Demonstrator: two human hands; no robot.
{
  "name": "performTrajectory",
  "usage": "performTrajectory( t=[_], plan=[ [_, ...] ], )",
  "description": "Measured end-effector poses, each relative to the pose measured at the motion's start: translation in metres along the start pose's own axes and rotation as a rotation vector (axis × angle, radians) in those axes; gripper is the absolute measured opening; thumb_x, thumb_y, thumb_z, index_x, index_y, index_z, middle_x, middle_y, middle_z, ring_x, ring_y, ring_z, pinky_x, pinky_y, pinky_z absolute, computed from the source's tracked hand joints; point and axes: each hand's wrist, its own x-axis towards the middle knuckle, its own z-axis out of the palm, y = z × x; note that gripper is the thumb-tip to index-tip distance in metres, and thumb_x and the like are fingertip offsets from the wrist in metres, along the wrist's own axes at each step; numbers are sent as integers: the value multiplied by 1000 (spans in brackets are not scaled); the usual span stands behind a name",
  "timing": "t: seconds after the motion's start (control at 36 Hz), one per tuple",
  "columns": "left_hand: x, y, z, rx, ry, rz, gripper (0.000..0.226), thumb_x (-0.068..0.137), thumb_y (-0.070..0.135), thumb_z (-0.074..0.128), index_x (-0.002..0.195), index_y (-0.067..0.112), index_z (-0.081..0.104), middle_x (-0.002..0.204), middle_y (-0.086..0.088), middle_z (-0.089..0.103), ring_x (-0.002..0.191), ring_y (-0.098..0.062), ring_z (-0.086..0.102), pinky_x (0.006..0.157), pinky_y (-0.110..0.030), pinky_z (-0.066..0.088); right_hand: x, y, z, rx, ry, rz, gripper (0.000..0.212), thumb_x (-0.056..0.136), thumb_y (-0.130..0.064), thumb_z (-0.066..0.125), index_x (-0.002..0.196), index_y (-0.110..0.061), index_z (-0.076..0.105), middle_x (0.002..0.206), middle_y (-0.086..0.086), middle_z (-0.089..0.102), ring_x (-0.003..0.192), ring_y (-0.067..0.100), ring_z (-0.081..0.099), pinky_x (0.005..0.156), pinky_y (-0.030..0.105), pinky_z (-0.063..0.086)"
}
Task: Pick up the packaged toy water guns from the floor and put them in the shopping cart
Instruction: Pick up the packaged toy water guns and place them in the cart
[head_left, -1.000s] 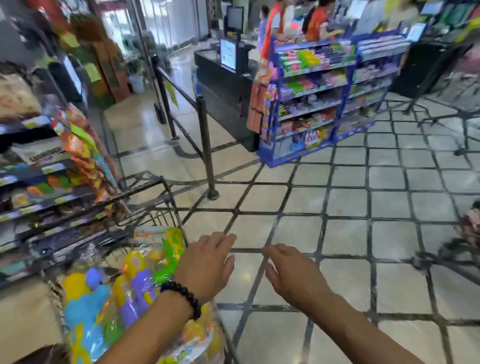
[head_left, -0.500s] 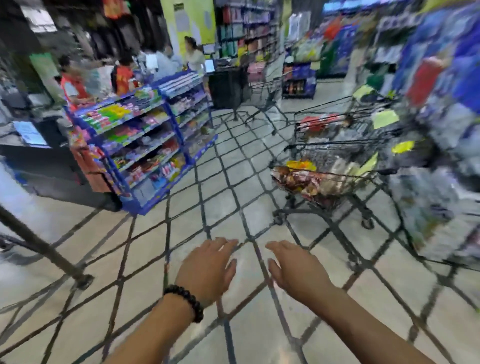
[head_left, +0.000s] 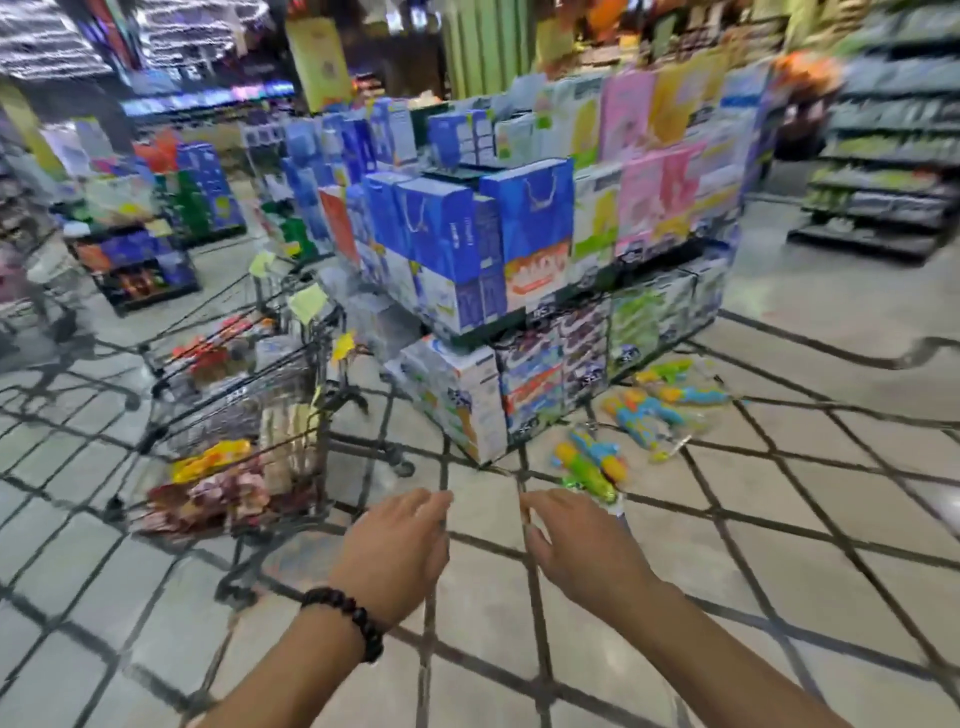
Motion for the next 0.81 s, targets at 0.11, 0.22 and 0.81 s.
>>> performTrajectory(
  t=[0.11,0.22,0.81],
  plan=[
    [67,28,16,-27,17,81,49,102,49,37,150,36,35,143,12,48,126,-17,51,95,-37,49,9,51,-14,-41,38,145,44,102,-39,43,145,-32,47,142,-7,54,128,18,51,95,37,47],
    [126,41,27,-80,33,191,46,102,48,39,146,35,42,140,10,54,121,-18,57,92,-37,52,31,88,-21,-115,54,251,41,100,-41,43,140,-33,49,129,-6,59,116,22,59,84,39,51],
    [423,39,58,-134,66,463,46,95,47,51,139,31,52,124,7,63,98,-19,67,71,-35,57,218,206,-70,-163,127,488,39,101,-42,42,139,-33,46,128,-6,57,113,22,58,80,44,54]
  ],
)
